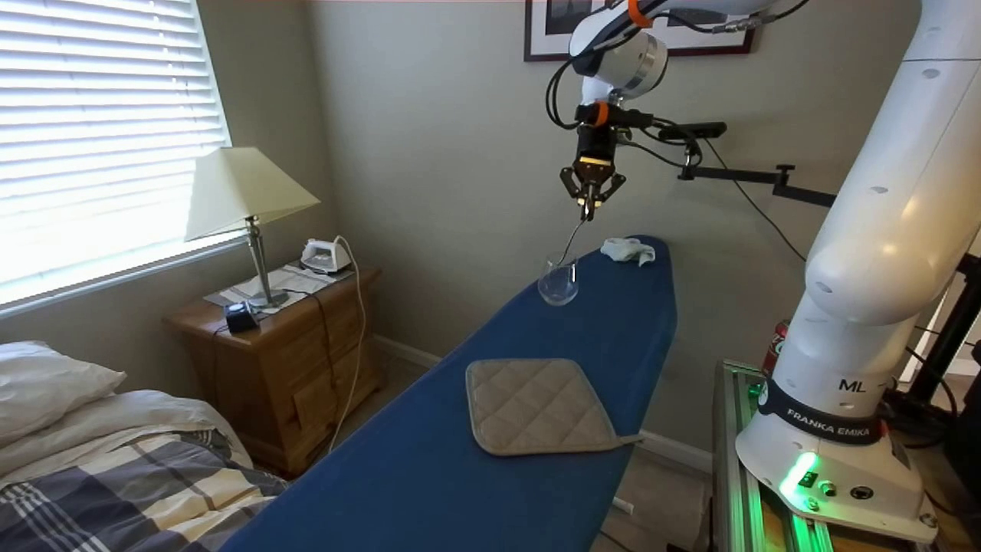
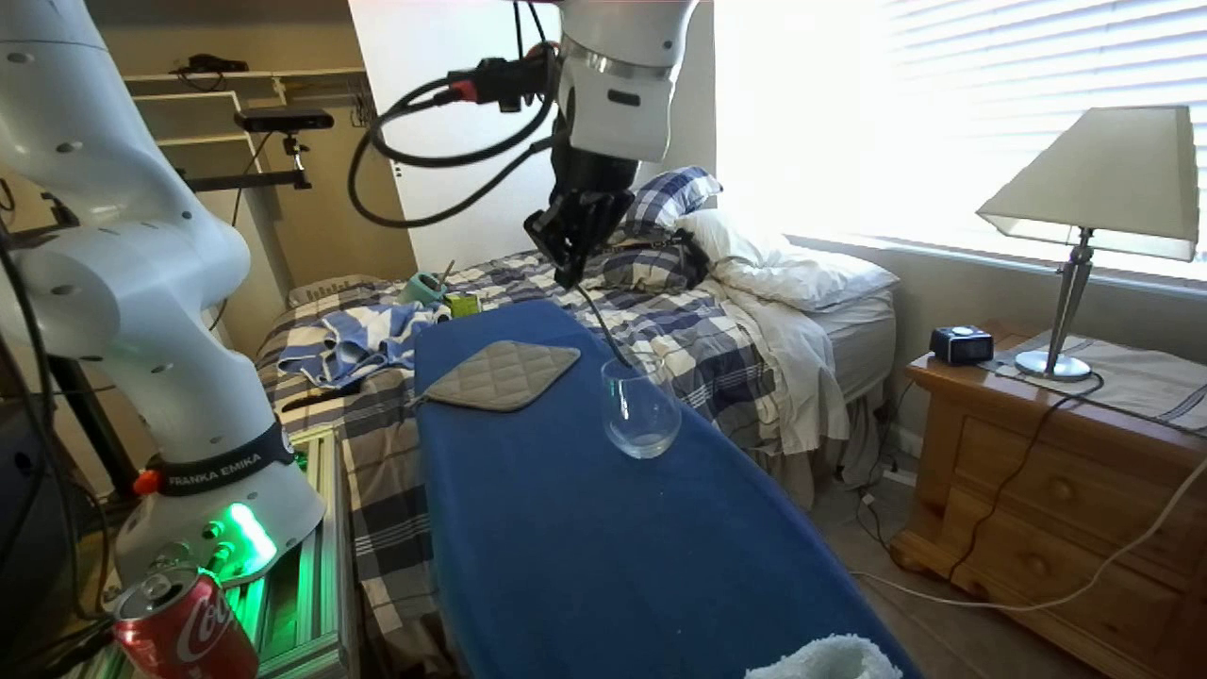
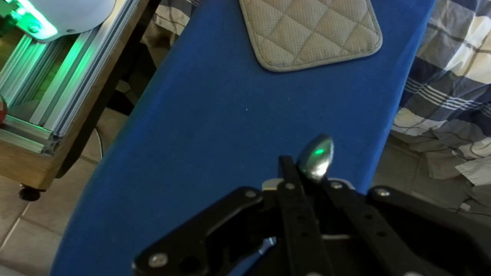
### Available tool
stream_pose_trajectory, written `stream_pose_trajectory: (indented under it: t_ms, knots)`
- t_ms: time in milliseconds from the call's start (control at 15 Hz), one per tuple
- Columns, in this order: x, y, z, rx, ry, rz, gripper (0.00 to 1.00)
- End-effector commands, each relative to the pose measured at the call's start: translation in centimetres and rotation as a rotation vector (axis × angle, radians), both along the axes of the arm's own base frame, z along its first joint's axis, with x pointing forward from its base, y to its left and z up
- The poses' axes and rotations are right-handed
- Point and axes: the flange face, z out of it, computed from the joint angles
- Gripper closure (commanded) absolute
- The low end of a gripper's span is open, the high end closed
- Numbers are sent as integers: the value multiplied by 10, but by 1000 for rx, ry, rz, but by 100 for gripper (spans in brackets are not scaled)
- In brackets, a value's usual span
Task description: Remove the silver spoon from the glass cup.
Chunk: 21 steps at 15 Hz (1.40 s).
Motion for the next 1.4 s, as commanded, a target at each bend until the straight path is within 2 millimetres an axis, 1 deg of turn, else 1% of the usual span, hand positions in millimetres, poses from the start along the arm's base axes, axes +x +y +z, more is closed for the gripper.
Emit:
stream_pose_trajectory:
  t_ms: [0, 200, 400, 467, 600, 733, 933, 1133, 1333]
  knots:
    - [-8, 18, 21, -37, -31, 34, 97]
    - [-7, 34, 30, -43, -77, 90, 97]
    - [-8, 53, 30, -32, -99, 150, 98]
    - [-8, 58, 23, -18, -99, 171, 98]
    - [-10, 62, 0, 4, -98, 199, 97]
    - [-12, 60, -28, 10, -125, 235, 98]
    - [-17, 60, -64, 7, -196, 323, 98]
    - [-22, 66, -91, 26, -244, 390, 98]
    - [-26, 71, -108, 44, -265, 431, 97]
